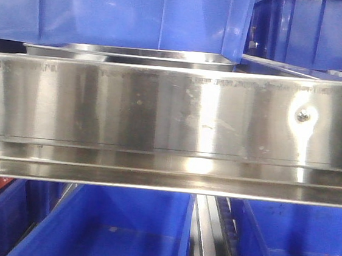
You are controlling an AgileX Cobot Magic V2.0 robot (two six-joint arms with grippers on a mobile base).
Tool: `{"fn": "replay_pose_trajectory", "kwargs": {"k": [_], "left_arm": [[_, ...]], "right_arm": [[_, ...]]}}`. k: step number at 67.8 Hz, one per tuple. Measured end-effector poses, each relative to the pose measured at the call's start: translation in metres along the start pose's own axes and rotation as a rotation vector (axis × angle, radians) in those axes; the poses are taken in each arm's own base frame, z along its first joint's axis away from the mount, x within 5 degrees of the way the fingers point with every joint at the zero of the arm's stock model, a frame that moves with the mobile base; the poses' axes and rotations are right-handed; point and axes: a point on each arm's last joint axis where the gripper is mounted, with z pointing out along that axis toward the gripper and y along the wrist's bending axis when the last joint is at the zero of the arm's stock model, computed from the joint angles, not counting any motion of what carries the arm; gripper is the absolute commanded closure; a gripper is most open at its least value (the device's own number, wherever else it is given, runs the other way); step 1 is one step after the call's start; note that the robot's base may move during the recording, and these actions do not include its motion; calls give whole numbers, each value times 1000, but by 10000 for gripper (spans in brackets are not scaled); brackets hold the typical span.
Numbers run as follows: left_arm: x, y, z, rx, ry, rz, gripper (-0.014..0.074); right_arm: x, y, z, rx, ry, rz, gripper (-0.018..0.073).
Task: Stack silver trays without gaps
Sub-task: 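Lower both grippers toward the silver tray on the shelf, then close both grippers on opposite rims of the silver tray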
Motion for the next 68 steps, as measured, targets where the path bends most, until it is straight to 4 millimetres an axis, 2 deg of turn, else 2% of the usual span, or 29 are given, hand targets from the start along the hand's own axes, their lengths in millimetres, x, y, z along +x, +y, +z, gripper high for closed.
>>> {"fn": "replay_pose_trajectory", "kwargs": {"k": [10, 26, 39, 52, 68], "left_arm": [[-21, -15, 32, -3, 87, -29, 613], [-47, -59, 76, 22, 284, 41, 613], [-63, -87, 105, 23, 339, 63, 613], [-71, -109, 129, 10, 357, 61, 613], [-70, -114, 146, -3, 393, 58, 613]], "right_arm": [[-15, 24, 28, 49, 49, 6, 562], [-47, 58, 80, 77, 165, 46, 562], [-72, 69, 114, 98, 206, 70, 562], [-85, 76, 137, 114, 237, 73, 562], [-83, 83, 152, 127, 267, 58, 562]]}}
